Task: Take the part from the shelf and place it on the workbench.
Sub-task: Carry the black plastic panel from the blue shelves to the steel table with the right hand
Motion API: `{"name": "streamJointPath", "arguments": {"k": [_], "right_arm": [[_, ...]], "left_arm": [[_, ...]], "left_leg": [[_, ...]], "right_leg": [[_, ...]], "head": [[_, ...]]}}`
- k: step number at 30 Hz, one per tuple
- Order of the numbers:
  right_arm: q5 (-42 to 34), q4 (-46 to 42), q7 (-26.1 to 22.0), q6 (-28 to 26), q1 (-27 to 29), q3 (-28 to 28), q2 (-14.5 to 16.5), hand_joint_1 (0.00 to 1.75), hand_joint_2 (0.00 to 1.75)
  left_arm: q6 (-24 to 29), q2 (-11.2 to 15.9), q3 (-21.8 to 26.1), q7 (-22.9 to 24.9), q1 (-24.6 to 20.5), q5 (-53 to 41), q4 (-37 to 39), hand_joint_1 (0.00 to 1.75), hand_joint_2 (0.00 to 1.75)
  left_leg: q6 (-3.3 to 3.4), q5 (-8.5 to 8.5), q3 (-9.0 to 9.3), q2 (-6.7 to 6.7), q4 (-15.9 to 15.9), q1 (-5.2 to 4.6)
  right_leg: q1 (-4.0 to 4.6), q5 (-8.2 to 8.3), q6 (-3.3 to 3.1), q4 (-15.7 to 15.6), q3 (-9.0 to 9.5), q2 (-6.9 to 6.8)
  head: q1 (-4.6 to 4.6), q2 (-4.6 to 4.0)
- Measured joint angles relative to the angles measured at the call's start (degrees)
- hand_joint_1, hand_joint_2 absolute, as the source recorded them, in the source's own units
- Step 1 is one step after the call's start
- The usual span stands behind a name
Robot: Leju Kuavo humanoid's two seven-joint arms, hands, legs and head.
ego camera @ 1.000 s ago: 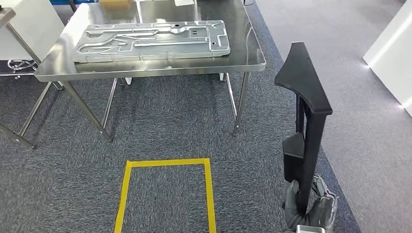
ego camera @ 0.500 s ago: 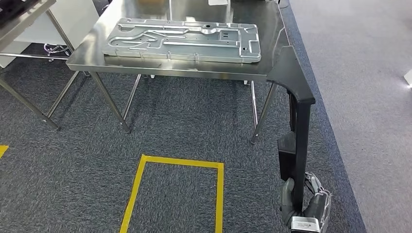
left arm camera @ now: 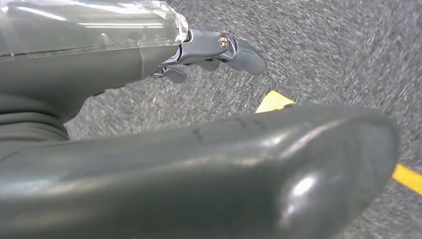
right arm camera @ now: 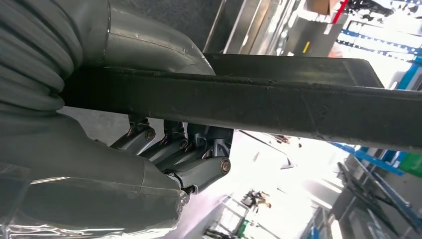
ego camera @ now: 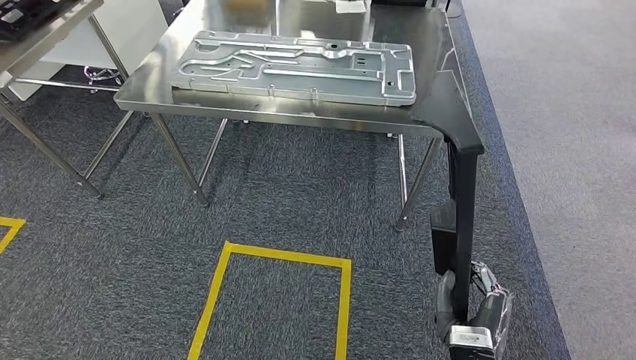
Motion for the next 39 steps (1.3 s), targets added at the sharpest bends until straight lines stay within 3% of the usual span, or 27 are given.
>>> {"name": "streamJointPath", "arguments": {"k": [2,4,6,8,10,11,14,15,17,18,19,21,22,23,25,26,27,29,30,31,33,35,36,37,39], "right_arm": [[-0.1,-0.4,0.5,-0.4,-1.3,-1.0,-0.8,1.75,1.75],[0.0,-1.1,1.0,-1.3,-3.5,-2.8,-1.9,1.75,1.75],[0.4,-1.6,1.4,-3.2,-6.4,-5.3,-3.0,1.75,1.75],[0.5,-1.8,2.0,-4.9,-9.2,-7.9,-3.7,1.75,1.75],[0.4,-1.9,2.5,-5.6,-11.6,-9.9,-4.5,1.75,1.75],[0.4,-1.9,2.6,-5.7,-12.7,-10.7,-4.9,1.75,1.75],[0.2,-1.9,2.8,-5.3,-15.3,-11.9,-6.2,1.75,1.75],[0.0,-1.9,3.0,-4.8,-16.0,-12.1,-6.6,1.75,1.75],[-0.8,-2.3,3.4,-3.8,-17.5,-12.3,-7.3,1.75,1.75],[-1.3,-2.6,3.5,-3.2,-18.1,-12.3,-7.6,1.75,1.75],[-1.9,-2.9,3.6,-2.7,-18.6,-12.3,-7.8,1.75,1.75],[-3.3,-3.1,3.5,-1.7,-19.0,-12.3,-8.2,1.75,1.75],[-4.0,-3.1,3.3,-1.3,-19.0,-12.3,-8.4,1.75,1.75],[-4.7,-3.2,3.1,-1.1,-19.0,-12.3,-8.5,1.75,1.75],[-5.7,-3.4,2.6,-0.8,-18.9,-12.3,-8.7,1.75,1.75],[-6.3,-3.5,2.4,-0.7,-18.8,-12.4,-8.8,1.75,1.75],[-6.7,-3.5,2.1,-0.5,-18.6,-12.5,-8.9,1.75,1.75],[-7.7,-3.5,1.7,0.2,-18.2,-12.9,-9.0,1.75,1.75],[-8.1,-3.6,1.6,0.7,-17.9,-13.1,-9.1,1.75,1.75],[-8.5,-3.8,1.5,1.1,-17.7,-13.3,-9.3,1.75,1.75],[-9.3,-4.3,1.4,2.0,-17.5,-13.7,-9.6,1.75,1.75],[-9.9,-4.6,1.2,2.6,-17.3,-14.3,-10.0,1.75,1.75],[-10.1,-4.7,1.2,2.9,-17.1,-14.6,-10.1,1.75,1.75],[-10.3,-4.7,1.1,3.2,-16.8,-14.9,-10.3,1.75,1.75],[-10.5,-4.7,1.1,3.8,-16.2,-15.6,-10.5,1.75,1.75]], "left_arm": [[-0.1,0.0,0.2,0.2,0.1,-0.7,0.0,0.00,0.00],[-0.2,0.0,0.4,0.3,0.2,-1.4,0.0,0.00,0.00],[-0.3,0.0,0.6,0.5,0.1,-2.1,0.0,0.00,0.00],[-0.4,0.0,0.7,0.6,0.1,-2.7,0.0,0.00,0.00],[-0.4,0.0,0.7,0.8,0.1,-3.1,0.0,0.00,0.00],[-0.4,0.0,0.8,0.9,0.2,-3.3,0.0,0.00,0.00],[-0.4,-0.3,0.8,1.3,0.1,-3.6,0.2,0.00,0.00],[-0.4,-0.4,0.8,1.4,0.0,-3.6,0.3,0.00,0.00],[-0.4,-0.4,0.8,1.5,-0.3,-3.6,0.4,0.00,0.00],[-0.4,-0.5,0.8,1.6,-0.5,-3.6,0.4,0.00,0.00],[-0.4,-0.5,0.9,1.6,-0.7,-3.7,0.4,0.00,0.00],[-0.4,-0.7,1.0,1.6,-0.9,-3.7,0.4,0.00,0.00],[-0.4,-0.7,1.1,1.6,-0.8,-3.7,0.4,0.00,0.00],[-0.4,-0.7,1.2,1.6,-0.7,-3.7,0.4,0.00,0.00],[-0.4,-0.7,1.3,1.6,-0.3,-3.7,0.4,0.00,0.00],[-0.4,-0.7,1.4,1.6,-0.1,-3.7,0.4,0.00,0.00],[-0.4,-0.7,1.5,1.6,0.1,-3.7,0.4,0.00,0.00],[-0.4,-0.7,1.9,1.6,0.5,-3.7,0.4,0.00,0.00],[-0.4,-0.7,2.1,1.7,0.6,-3.7,0.5,0.00,0.00],[-0.3,-0.6,2.2,1.7,0.7,-3.6,0.5,0.00,0.00],[-0.3,-0.7,2.3,1.7,0.3,-3.6,0.5,0.00,0.00],[-0.3,-0.8,2.5,1.7,0.0,-3.6,0.5,0.00,0.00],[-0.3,-0.8,2.6,1.7,0.0,-3.6,0.5,0.00,0.00],[-0.3,-0.8,2.6,1.7,0.0,-3.6,0.5,0.00,0.00],[-0.3,-0.8,2.7,1.7,0.1,-3.6,0.5,0.00,0.00]], "left_leg": [[1.02,-0.60,0.53,-0.20,-0.5,-0.08],[1.88,-1.05,1.83,-0.35,-1.0,-0.06],[2.44,-1.65,3.19,-0.40,-1.4,-0.11],[2.63,-2.60,4.52,-0.53,-1.8,-0.18],[2.61,-3.95,6.40,-0.81,-1.9,-0.24],[2.56,-4.78,7.49,-0.92,-2.0,-0.27],[2.17,-7.41,10.04,-1.07,-2.1,-0.40],[1.85,-7.92,10.88,-1.11,-2.3,-0.40],[1.02,-7.67,11.93,-1.16,-2.0,-0.45],[0.71,-6.84,11.70,-1.08,-0.4,-0.42],[0.48,-5.78,10.30,-0.97,2.4,-0.42],[0.11,-5.26,5.25,-0.74,9.7,-0.32],[-0.07,-6.61,2.41,-0.68,12.6,-0.29],[-0.28,-9.16,-0.20,-0.65,14.4,-0.26],[-0.50,-14.15,-3.75,-0.58,13.9,-0.23],[-0.42,-14.48,-4.84,-0.55,12.0,-0.22],[-0.20,-11.97,-5.58,-0.49,9.3,-0.23],[0.43,-2.32,-6.16,-0.37,4.7,-0.51],[0.75,1.40,-6.00,-0.34,3.5,-0.67],[1.09,2.99,-5.57,-0.35,3.1,-0.81],[1.82,2.25,-3.95,-0.45,2.3,-0.73],[2.54,1.43,-1.63,-0.58,0.6,-0.51],[2.78,0.94,-0.30,-0.63,-0.3,-0.43],[2.98,0.34,1.13,-0.71,-1.1,-0.42],[3.02,-1.04,4.07,-0.95,-2.4,-0.42]], "right_leg": [[-0.03,0.05,0.83,0.3,0.42,-0.01],[-0.17,0.08,1.42,3.1,-0.59,0.08],[-0.17,-1.11,1.67,9.8,-4.97,0.20],[-0.09,-3.81,1.85,15.8,-10.57,0.26],[-0.04,-5.05,1.76,15.9,-13.59,0.26],[0.02,-3.58,1.50,13.5,-14.03,0.28],[0.69,7.33,0.24,4.8,-14.19,0.44],[0.93,9.39,-0.18,3.6,-14.02,0.50],[0.99,8.68,-0.96,3.0,-12.74,0.61],[0.86,8.25,-1.35,2.5,-11.68,0.66],[0.71,7.62,-1.72,2.2,-10.52,0.64],[0.57,6.15,-2.23,1.5,-8.10,0.54],[0.54,5.25,-2.38,1.3,-6.97,0.51],[0.48,4.27,-2.41,1.3,-5.76,0.57],[0.35,2.13,-2.30,1.2,-3.06,0.78],[0.29,0.96,-2.20,1.2,-1.57,0.86],[0.26,-0.21,-2.05,1.2,-0.18,0.90],[0.35,-2.50,-1.53,1.3,2.24,1.09],[0.42,-3.47,-1.15,1.1,3.14,1.23],[0.48,-3.84,-0.72,1.2,3.88,1.36],[0.46,-2.44,0.06,3.5,3.46,1.37],[0.37,0.30,0.58,10.2,-0.54,1.20],[0.28,0.45,0.81,13.8,-3.34,1.11],[0.22,-0.73,1.01,16.4,-6.08,1.06],[0.04,-5.62,1.42,18.1,-10.28,1.01]], "head": [[0.01,0.01],[0.10,0.01],[0.21,0.01],[0.23,0.00],[0.24,0.00],[0.24,0.00],[0.32,0.01],[0.37,0.01],[0.46,0.01],[0.43,0.01],[0.35,0.01],[0.20,0.01],[0.13,0.01],[0.11,0.01],[0.10,0.00],[0.10,0.00],[0.11,0.00],[0.12,0.00],[0.12,0.00],[0.10,0.00],[0.07,0.01],[0.19,0.01],[0.27,0.01],[0.32,0.01],[0.33,0.01]]}}
